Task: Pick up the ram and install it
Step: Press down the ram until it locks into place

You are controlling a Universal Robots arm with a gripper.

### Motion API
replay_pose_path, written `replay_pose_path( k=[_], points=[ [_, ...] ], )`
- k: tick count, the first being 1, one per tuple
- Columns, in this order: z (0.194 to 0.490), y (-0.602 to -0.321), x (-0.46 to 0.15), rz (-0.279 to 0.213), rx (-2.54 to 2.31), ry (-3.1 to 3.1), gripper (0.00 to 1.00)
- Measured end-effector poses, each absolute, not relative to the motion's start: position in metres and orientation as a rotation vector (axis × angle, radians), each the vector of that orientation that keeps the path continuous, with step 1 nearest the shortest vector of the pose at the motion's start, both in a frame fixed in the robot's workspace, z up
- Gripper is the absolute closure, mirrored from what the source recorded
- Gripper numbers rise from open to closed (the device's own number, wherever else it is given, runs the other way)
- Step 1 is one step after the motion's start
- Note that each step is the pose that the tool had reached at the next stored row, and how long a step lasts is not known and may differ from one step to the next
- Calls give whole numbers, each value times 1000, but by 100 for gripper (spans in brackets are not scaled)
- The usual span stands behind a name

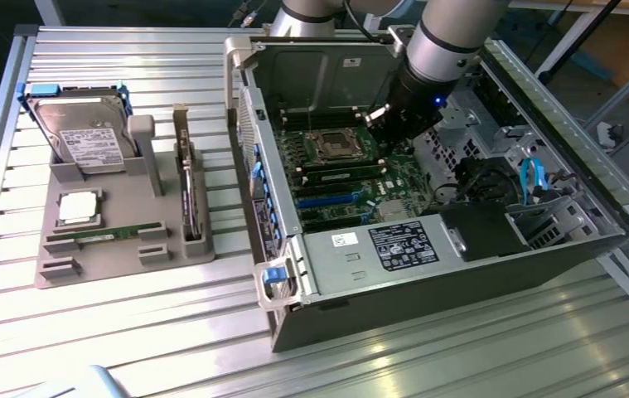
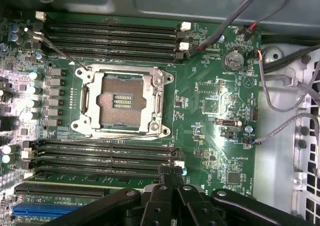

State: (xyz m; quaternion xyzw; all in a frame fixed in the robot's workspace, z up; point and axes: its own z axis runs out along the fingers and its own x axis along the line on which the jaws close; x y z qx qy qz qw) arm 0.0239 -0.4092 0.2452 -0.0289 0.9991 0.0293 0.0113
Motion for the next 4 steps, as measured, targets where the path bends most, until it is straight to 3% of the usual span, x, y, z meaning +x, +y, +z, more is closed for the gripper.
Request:
replay_pose_path(
  k=[4],
  points=[
    [245,-409,24,91,-90,3116,90]
  ],
)
